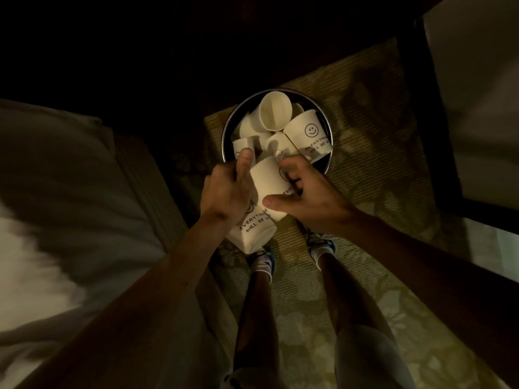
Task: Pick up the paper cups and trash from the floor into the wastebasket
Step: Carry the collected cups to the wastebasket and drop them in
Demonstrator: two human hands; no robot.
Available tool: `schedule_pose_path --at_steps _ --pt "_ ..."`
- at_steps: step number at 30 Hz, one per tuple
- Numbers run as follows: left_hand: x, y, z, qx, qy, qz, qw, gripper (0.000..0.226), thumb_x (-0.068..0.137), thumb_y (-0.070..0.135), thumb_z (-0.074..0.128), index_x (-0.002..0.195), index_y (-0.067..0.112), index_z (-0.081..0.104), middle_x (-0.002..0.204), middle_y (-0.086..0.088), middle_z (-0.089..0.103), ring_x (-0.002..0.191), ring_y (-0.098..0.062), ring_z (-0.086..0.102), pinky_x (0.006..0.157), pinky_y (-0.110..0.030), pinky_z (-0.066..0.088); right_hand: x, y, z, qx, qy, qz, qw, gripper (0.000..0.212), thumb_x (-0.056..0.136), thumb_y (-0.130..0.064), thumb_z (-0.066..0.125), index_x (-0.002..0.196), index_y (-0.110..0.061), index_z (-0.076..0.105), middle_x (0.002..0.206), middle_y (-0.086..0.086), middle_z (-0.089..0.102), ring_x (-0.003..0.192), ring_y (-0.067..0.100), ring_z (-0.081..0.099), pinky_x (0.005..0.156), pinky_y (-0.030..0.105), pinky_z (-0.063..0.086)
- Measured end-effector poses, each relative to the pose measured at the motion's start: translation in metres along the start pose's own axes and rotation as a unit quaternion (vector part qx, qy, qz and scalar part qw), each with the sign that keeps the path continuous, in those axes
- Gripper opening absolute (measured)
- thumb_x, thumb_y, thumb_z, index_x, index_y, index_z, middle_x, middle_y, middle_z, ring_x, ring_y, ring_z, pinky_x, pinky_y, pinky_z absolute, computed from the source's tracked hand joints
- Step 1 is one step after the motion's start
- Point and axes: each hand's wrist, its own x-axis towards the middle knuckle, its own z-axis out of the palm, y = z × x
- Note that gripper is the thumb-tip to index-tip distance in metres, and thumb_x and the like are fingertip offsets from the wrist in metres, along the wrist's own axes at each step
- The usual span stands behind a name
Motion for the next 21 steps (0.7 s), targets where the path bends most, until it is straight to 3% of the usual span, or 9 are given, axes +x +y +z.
schedule_pose_path --at_steps 3,5,6,10,13,14,16,18,21 --pt "0.001 -0.001 -0.003 0.024 0.020 -0.008 0.999 0.050 0.104 0.049 0.029 0.104 0.015 0.066 0.098 -0.004 0.066 0.099 -0.022 0.061 0.081 -0.031 0.043 0.015 -0.008 0.005 -0.003 0.047 -0.009 0.999 0.059 0.079 -0.025 0.080 0.124 -0.018 0.041 0.122 0.000 0.058 0.107 0.019 0.060 0.091 0.044 0.053" --pt "0.003 -0.005 -0.006 0.056 0.048 -0.012 0.997 0.051 0.104 0.048 0.028 0.126 0.013 0.058 0.128 -0.014 0.058 0.126 -0.032 0.048 0.095 -0.038 0.041 0.028 -0.012 0.012 -0.067 0.087 -0.031 0.993 0.051 0.080 -0.028 0.079 0.113 -0.020 0.040 0.118 0.000 0.058 0.105 0.021 0.058 0.089 0.046 0.051" --pt "0.003 -0.007 -0.009 0.051 0.057 -0.022 0.997 0.049 0.104 0.048 0.030 0.130 0.014 0.054 0.134 -0.016 0.054 0.131 -0.033 0.044 0.098 -0.039 0.039 0.034 -0.014 0.017 -0.093 0.108 -0.037 0.989 0.049 0.081 -0.030 0.078 0.110 -0.021 0.039 0.116 0.001 0.057 0.104 0.024 0.058 0.086 0.045 0.051" --pt "0.003 -0.023 -0.022 -0.023 0.045 -0.078 0.996 0.026 0.104 0.036 0.042 0.122 0.021 0.054 0.111 -0.001 0.062 0.105 -0.019 0.060 0.090 -0.038 0.052 0.056 -0.011 0.031 -0.208 0.174 -0.033 0.962 0.050 0.085 -0.031 0.074 0.122 -0.011 0.048 0.128 0.011 0.053 0.122 0.031 0.048 0.095 0.039 0.038" --pt "-0.001 -0.033 -0.028 -0.034 0.036 -0.079 0.996 0.016 0.094 0.030 0.045 0.099 0.025 0.059 0.088 0.018 0.056 0.082 0.010 0.054 0.068 -0.008 0.040 0.067 -0.004 0.034 -0.247 0.179 -0.004 0.952 0.051 0.087 -0.035 0.070 0.130 -0.014 0.051 0.138 0.013 0.046 0.133 0.030 0.037 0.107 0.040 0.033" --pt "-0.003 -0.034 -0.030 -0.068 0.029 -0.091 0.993 0.018 0.088 0.032 0.043 0.094 0.028 0.060 0.085 0.016 0.058 0.080 0.008 0.055 0.066 -0.012 0.041 0.067 -0.002 0.033 -0.257 0.177 0.004 0.950 0.052 0.087 -0.037 0.070 0.131 -0.016 0.052 0.139 0.013 0.044 0.135 0.030 0.035 0.110 0.042 0.032" --pt "-0.007 -0.032 -0.032 -0.125 0.014 -0.121 0.985 0.025 0.077 0.032 0.039 0.090 0.037 0.059 0.089 0.006 0.063 0.088 -0.012 0.061 0.069 -0.029 0.045 0.060 0.001 0.030 -0.256 0.193 -0.001 0.947 0.052 0.087 -0.043 0.068 0.130 -0.016 0.056 0.139 0.013 0.044 0.135 0.030 0.034 0.111 0.043 0.031" --pt "-0.009 -0.027 -0.033 -0.149 -0.004 -0.125 0.981 0.028 0.071 0.027 0.044 0.093 0.040 0.057 0.097 0.003 0.062 0.093 -0.021 0.061 0.068 -0.034 0.048 0.041 0.002 0.028 -0.152 0.198 -0.003 0.968 0.049 0.088 -0.049 0.065 0.124 -0.016 0.058 0.134 0.010 0.049 0.128 0.025 0.045 0.102 0.040 0.043" --pt "-0.013 -0.014 -0.023 -0.181 -0.024 -0.100 0.978 0.030 0.075 0.020 0.051 0.097 0.040 0.055 0.104 0.003 0.062 0.093 -0.012 0.065 0.066 -0.028 0.052 -0.004 0.001 0.030 0.038 0.068 0.052 0.996 0.040 0.080 -0.065 0.061 0.108 -0.037 0.055 0.106 -0.017 0.064 0.093 -0.003 0.062 0.069 0.019 0.053"
